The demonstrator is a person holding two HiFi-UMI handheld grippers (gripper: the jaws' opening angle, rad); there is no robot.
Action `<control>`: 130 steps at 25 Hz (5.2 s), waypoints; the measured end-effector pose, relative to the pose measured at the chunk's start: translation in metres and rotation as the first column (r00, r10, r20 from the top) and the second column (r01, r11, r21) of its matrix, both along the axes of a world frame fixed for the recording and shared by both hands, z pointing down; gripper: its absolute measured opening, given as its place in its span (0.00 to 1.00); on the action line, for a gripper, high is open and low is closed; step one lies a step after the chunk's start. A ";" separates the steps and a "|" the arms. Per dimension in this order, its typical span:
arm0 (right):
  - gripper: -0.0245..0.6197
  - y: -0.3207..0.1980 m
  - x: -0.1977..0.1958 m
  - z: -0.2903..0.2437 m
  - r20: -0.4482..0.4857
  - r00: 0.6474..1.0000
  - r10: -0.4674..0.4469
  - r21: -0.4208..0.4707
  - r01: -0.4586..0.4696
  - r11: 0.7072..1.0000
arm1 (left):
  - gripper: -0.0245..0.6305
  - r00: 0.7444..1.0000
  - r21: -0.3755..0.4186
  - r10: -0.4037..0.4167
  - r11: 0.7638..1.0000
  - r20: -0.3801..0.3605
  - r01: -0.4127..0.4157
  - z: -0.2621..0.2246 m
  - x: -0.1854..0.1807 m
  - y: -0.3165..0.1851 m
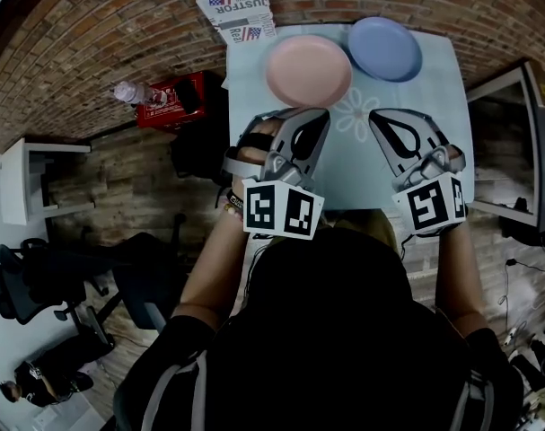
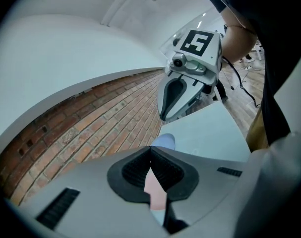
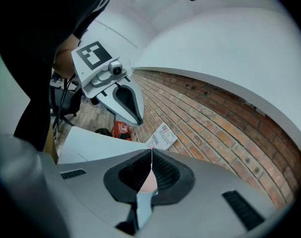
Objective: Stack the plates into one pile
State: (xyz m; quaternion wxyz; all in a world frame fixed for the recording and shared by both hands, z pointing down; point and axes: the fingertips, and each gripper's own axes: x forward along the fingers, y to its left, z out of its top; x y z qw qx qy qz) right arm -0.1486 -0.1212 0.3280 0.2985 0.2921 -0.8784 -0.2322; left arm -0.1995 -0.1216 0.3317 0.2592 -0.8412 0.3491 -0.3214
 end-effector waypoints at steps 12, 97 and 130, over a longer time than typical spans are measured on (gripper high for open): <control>0.09 0.006 0.017 0.001 0.058 0.998 0.004 -0.006 -0.004 1.000 | 0.07 0.999 -0.022 -0.010 1.000 0.037 0.011 0.015 0.024 -0.004; 0.09 -0.023 0.060 0.047 0.054 0.998 -0.038 -0.185 0.048 0.982 | 0.11 0.879 -0.410 0.015 0.888 0.477 0.207 0.291 0.007 -0.100; 0.09 -0.021 0.033 0.018 0.112 0.981 -0.159 -0.104 0.171 0.980 | 0.13 0.900 -0.124 -0.073 0.982 0.431 0.140 0.075 0.022 -0.047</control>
